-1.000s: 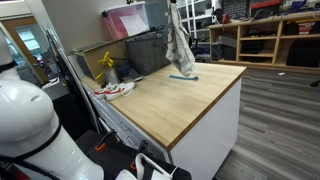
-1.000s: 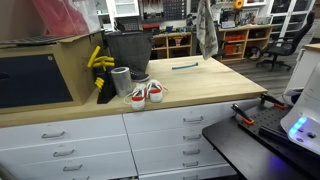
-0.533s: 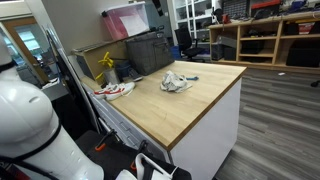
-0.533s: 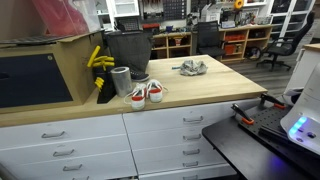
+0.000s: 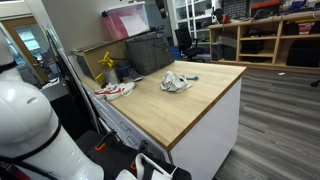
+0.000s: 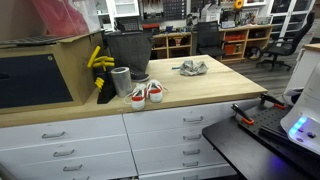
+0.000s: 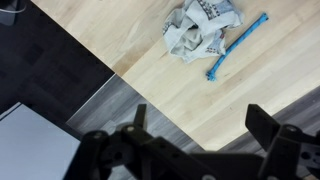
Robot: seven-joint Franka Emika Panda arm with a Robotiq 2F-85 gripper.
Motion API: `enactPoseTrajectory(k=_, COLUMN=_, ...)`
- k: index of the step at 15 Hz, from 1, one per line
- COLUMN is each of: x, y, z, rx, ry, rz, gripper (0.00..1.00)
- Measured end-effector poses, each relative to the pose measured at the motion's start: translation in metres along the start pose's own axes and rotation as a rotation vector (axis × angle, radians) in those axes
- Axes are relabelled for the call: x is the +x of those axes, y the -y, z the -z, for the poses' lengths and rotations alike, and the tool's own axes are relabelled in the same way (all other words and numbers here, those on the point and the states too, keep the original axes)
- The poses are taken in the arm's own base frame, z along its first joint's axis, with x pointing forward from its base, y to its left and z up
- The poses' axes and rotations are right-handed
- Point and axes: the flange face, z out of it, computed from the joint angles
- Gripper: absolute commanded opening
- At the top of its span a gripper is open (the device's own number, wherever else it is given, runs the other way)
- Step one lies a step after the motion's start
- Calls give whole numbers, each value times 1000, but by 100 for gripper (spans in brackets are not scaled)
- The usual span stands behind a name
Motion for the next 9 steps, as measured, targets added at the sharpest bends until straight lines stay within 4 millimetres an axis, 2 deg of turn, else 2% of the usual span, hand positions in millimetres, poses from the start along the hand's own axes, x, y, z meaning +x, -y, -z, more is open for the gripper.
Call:
enactPoseTrajectory(k=3, x=1, y=2, z=-39, rx=-89, ry=-14, rz=-33, gripper=100)
enactPoseTrajectory(k=9, x=1, y=-7, z=-146, rx=-266, ry=8, rz=-105, gripper=100)
